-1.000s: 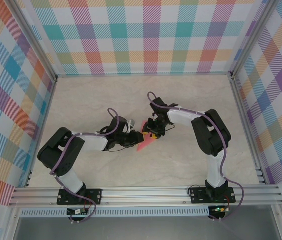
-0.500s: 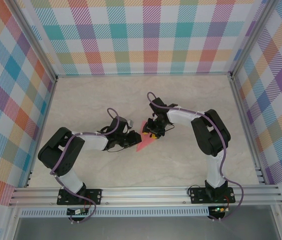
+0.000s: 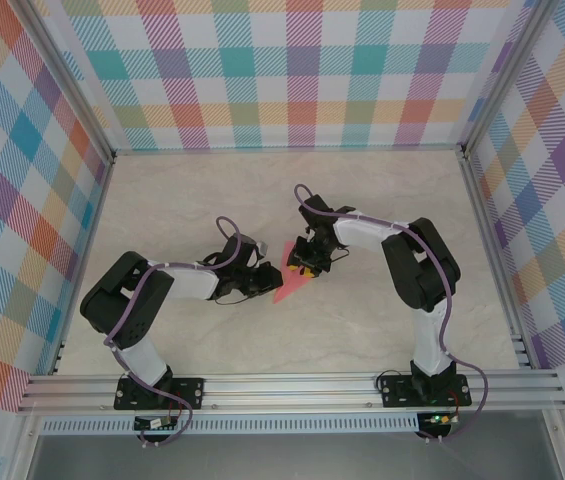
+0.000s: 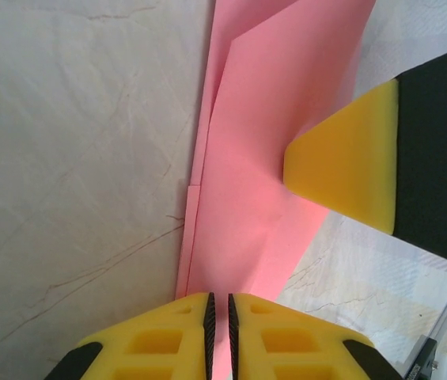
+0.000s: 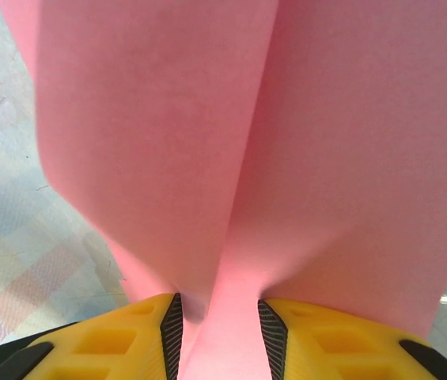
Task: Fold a paper plane with a square sheet of paper (pick it up from the middle)
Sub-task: Fourth fold the wing at the center of the table.
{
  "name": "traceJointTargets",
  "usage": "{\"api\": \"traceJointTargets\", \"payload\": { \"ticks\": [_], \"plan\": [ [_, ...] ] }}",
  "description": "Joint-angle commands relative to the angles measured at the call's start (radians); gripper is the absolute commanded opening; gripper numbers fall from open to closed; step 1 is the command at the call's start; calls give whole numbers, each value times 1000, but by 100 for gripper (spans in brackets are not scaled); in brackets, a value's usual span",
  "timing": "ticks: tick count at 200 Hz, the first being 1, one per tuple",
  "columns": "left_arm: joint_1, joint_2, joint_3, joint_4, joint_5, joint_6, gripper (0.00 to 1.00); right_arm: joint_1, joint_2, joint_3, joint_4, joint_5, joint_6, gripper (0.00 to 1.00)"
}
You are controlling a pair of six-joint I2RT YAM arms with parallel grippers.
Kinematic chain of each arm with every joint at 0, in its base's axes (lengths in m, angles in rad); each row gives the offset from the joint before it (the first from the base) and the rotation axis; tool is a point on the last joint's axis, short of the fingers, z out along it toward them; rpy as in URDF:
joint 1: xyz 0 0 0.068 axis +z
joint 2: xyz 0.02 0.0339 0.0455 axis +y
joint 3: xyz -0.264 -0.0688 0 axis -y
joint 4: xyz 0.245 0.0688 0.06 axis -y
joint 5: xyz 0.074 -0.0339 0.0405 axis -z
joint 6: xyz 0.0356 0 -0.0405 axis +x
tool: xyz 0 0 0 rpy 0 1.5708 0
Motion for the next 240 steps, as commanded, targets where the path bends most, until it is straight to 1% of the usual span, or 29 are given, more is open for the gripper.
{"api": "traceJointTargets", "payload": {
  "ticks": [1, 87, 176, 240],
  "plan": [
    [-9, 16, 21, -22, -8, 19, 15, -2, 92, -27, -76, 114, 4, 36],
    [-9, 24, 21, -37, -18, 20, 14, 1, 118, -4, -100, 112, -4, 36],
    [-9, 18, 7, -57, -43, 16, 12, 0, 137, 22, -120, 111, -22, 40],
    [-9, 4, -1, -74, -57, 17, 11, 0, 112, 23, -108, 105, -34, 38]
  ]
}}
